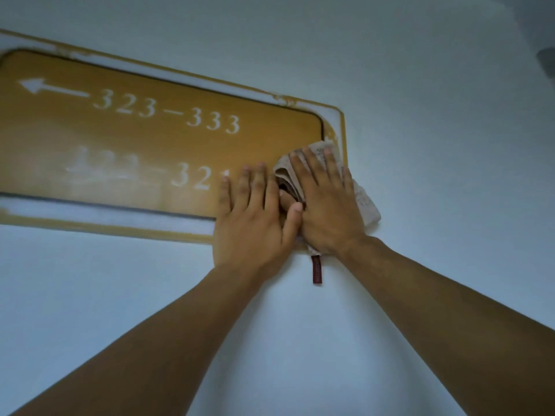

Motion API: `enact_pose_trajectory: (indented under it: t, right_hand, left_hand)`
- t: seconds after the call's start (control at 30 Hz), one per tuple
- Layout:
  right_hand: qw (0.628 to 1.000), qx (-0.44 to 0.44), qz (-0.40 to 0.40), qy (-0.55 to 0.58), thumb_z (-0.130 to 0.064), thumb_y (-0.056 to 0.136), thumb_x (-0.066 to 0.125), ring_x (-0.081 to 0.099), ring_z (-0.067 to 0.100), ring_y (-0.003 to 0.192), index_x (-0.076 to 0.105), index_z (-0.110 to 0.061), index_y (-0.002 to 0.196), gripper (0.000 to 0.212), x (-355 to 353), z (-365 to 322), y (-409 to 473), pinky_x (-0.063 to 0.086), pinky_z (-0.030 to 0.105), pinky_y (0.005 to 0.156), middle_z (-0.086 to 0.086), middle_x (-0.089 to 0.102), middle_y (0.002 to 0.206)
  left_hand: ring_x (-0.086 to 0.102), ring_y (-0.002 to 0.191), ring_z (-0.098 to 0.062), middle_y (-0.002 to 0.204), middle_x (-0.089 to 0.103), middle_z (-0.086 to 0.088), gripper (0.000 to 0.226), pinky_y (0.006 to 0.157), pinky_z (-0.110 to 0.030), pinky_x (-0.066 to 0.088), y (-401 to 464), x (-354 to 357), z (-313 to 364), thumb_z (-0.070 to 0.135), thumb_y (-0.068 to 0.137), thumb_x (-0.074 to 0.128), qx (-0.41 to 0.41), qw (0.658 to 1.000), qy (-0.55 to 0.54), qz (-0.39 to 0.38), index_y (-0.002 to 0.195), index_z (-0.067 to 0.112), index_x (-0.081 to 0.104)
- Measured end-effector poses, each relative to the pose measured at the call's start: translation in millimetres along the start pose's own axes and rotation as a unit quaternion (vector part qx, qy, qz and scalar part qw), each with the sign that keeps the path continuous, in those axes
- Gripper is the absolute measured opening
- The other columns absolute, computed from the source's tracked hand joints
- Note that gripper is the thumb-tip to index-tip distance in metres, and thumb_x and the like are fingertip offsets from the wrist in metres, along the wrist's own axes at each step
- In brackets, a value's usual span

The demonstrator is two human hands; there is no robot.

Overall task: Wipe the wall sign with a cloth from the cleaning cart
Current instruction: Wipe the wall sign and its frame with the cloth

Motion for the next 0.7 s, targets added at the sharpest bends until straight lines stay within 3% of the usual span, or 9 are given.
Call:
enact_pose_trajectory:
  t: [0.27,0.4,0.6,0.7]
  right_hand:
    - [1.000,0.005,0.009,0.012,-0.064,0.099,0.010,-0.012,0.022,0.154,0.006,-0.031,0.160,0.069,2,-6,-23,-0.001,0.053,0.121,-0.005,0.001,0.169]
    - [0.998,-0.034,0.028,0.033,-0.064,0.099,0.010,-0.011,0.023,0.154,0.011,-0.030,0.160,0.069,6,-6,-33,-0.002,0.053,0.122,-0.005,0.006,0.169]
    - [0.993,-0.110,0.008,0.044,-0.061,0.100,0.013,-0.011,0.024,0.154,0.013,-0.028,0.159,0.068,4,1,-40,-0.003,0.053,0.121,-0.003,0.008,0.168]
    - [0.993,-0.107,0.017,0.041,-0.060,0.101,0.014,-0.010,0.025,0.154,0.016,-0.028,0.159,0.066,4,5,-43,-0.002,0.054,0.121,-0.002,0.009,0.168]
  left_hand:
    - [0.024,0.150,-0.029,0.158,0.036,-0.013,0.070,0.122,-0.049,0.012,-20,-3,4,0.052,0.098,0.017,-0.016,0.999,-0.007,0.031,0.143,0.008,0.046]
    - [0.034,0.145,-0.029,0.152,0.046,-0.012,0.060,0.119,-0.050,0.023,-30,-5,3,0.039,0.098,0.024,-0.015,0.998,-0.012,0.059,0.137,0.005,0.054]
    - [0.041,0.142,-0.033,0.148,0.050,-0.016,0.058,0.116,-0.055,0.030,-32,-12,11,0.024,0.091,0.030,-0.039,0.996,-0.017,0.085,0.138,-0.002,0.053]
    - [0.039,0.142,-0.034,0.149,0.049,-0.017,0.060,0.116,-0.055,0.030,-37,-10,16,0.020,0.087,0.032,-0.039,0.996,-0.008,0.081,0.140,-0.003,0.051]
Point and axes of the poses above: each hand's wrist, its own y-axis towards the middle knuckle, its own x-axis out of the palm, z = x × y, the point moved 3 cm from there along y, towards the middle knuckle
